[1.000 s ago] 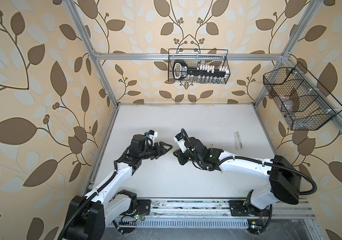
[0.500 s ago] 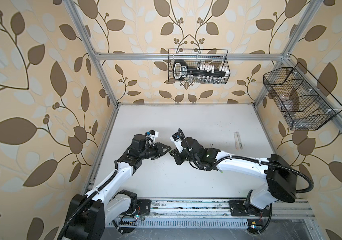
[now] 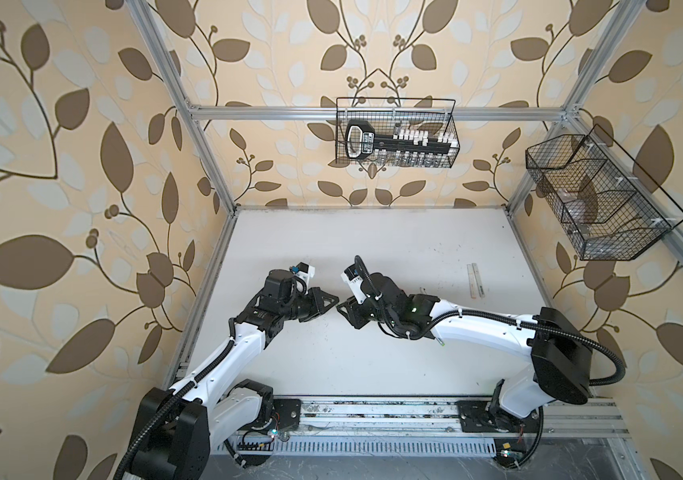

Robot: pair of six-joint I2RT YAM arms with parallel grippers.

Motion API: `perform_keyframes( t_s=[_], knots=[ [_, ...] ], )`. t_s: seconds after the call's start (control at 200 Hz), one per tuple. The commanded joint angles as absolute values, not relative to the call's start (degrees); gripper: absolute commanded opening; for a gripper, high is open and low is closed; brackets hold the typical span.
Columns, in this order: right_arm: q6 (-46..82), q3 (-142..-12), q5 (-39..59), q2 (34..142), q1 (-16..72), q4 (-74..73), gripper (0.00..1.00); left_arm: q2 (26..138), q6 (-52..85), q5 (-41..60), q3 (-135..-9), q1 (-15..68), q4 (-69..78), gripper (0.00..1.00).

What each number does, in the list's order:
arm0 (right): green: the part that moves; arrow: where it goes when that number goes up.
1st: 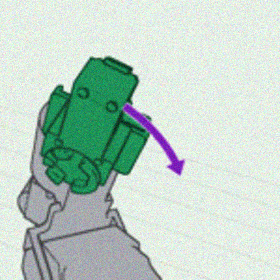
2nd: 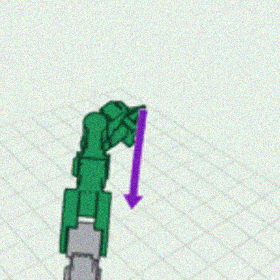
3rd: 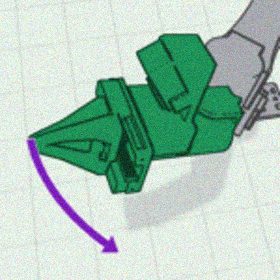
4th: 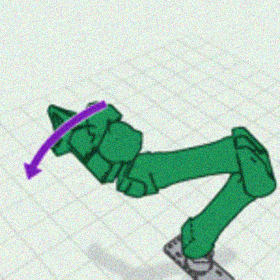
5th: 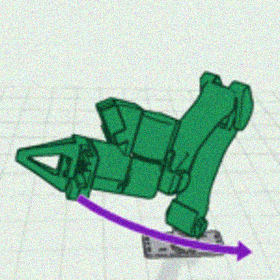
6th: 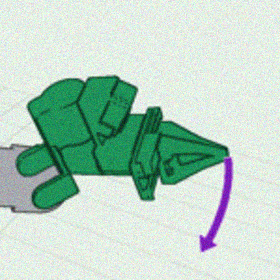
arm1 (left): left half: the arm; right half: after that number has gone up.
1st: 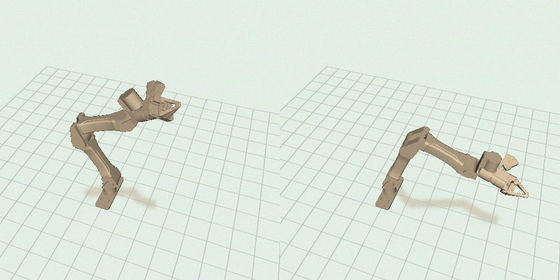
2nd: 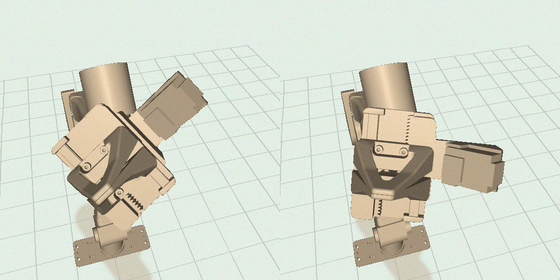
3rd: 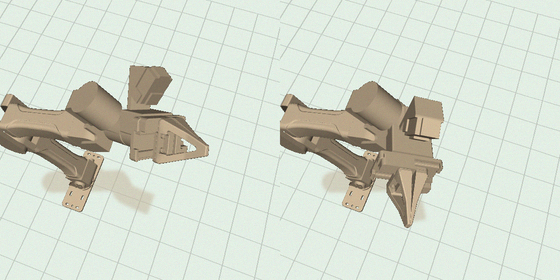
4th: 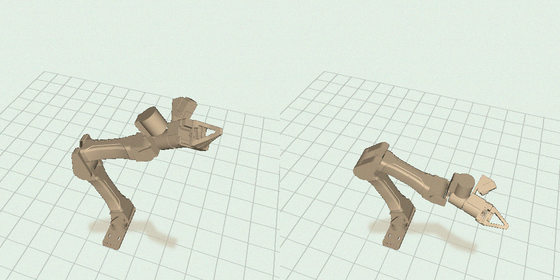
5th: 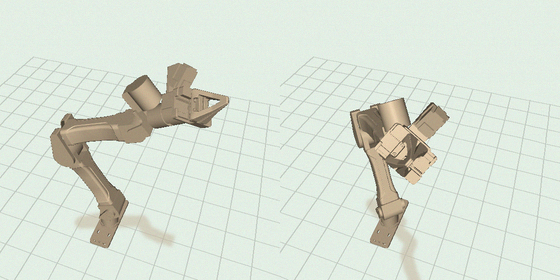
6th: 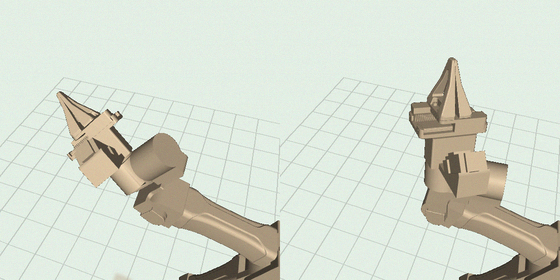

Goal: Insert the pens into the pen caps
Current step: 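Carry the green cap to the left gripper and close the left gripper on it, then open the right gripper and move it to grasp a white marker with green end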

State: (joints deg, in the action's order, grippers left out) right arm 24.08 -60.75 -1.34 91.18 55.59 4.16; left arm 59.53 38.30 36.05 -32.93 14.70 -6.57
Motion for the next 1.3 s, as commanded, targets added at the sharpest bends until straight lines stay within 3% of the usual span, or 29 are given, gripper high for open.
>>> perform_keyframes(
  t_s=[0.0,0.075,0.105,0.175,0.475,0.75,1.295],
  knots=[
    [24.64,-56.54,0.08,86.38,52.77,8.70,0.53,59.85,32.76,30.59,-38.52,15.12,-12.04,0.00],
    [25.27,-52.94,-0.43,83.36,50.75,11.54,0.59,61.42,30.75,29.85,-40.63,15.07,-14.20,0.00],
    [25.41,-51.70,-0.63,82.25,49.92,12.84,0.69,62.13,30.33,29.73,-41.21,15.07,-14.55,0.00],
    [26.22,-48.95,-2.49,80.17,47.63,16.53,0.77,63.71,29.97,29.75,-42.29,15.03,-14.48,0.00],
    [29.18,-39.99,-12.04,70.69,40.54,30.59,0.79,66.71,31.77,32.16,-43.31,14.98,-9.06,0.00],
    [29.53,-33.73,-7.14,65.88,34.03,30.64,0.70,65.05,32.21,33.09,-42.25,14.94,-7.87,0.00],
    [25.46,-35.37,-6.60,79.41,35.49,24.85,0.40,64.24,32.55,34.23,-41.62,14.94,-7.82,0.00]
  ],
)
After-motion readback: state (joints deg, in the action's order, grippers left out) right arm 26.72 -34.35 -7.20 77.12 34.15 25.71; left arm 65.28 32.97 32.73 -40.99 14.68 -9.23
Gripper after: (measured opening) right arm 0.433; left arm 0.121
